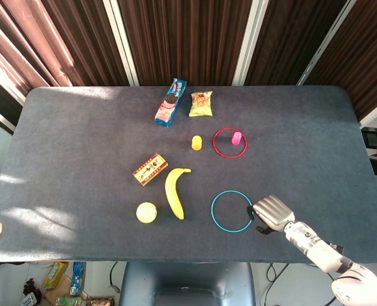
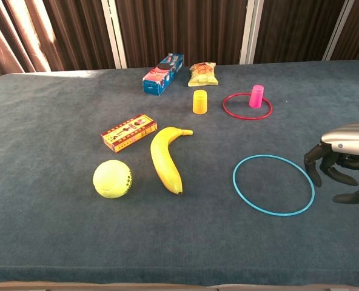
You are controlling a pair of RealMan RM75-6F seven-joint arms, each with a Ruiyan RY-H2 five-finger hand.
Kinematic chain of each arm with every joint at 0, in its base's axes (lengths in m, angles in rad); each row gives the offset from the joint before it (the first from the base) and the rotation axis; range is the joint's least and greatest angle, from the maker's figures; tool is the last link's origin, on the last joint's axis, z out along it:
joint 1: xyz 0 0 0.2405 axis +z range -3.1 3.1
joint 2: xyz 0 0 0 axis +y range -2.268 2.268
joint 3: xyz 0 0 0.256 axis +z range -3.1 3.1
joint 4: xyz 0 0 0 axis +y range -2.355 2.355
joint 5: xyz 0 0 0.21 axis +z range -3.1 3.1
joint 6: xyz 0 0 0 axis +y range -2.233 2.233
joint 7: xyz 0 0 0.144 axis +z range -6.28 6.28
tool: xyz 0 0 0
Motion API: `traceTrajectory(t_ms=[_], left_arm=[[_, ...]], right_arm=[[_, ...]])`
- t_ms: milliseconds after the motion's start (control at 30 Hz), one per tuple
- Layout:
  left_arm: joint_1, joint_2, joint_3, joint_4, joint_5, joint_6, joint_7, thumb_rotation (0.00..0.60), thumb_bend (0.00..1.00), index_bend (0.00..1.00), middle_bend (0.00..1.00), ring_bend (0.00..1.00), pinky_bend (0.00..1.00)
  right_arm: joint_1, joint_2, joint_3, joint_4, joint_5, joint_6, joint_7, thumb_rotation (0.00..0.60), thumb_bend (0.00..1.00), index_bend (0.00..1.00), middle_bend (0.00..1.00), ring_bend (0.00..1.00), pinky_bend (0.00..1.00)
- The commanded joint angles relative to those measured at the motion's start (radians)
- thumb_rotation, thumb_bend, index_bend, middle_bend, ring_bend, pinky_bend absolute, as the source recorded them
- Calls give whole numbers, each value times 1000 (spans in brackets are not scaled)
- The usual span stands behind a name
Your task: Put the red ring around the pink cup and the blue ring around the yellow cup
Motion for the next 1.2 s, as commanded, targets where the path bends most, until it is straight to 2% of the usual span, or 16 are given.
traceTrajectory(t_ms=[33, 500, 900, 1200], left_arm=[[2, -1, 1, 3, 2, 3, -7, 600, 435, 152, 0, 0, 147], [13, 3, -2, 16, 0, 9, -40, 600, 435, 157, 0, 0, 147], [13, 2, -2, 22, -1, 5, -47, 600, 434, 159, 0, 0, 147], [14, 2, -3, 24, -3, 3, -50, 600, 434, 160, 0, 0, 147]], right_arm=[[-6, -16, -7, 7, -8, 1, -2, 600, 358, 609, 862, 1000, 956], [15, -138, -1, 113, -54, -38, 125, 600, 401, 666, 871, 1000, 963], [21, -173, -2, 160, -71, -37, 151, 600, 409, 684, 874, 1000, 968], [21, -181, -5, 177, -74, -36, 150, 600, 463, 705, 878, 1000, 973]])
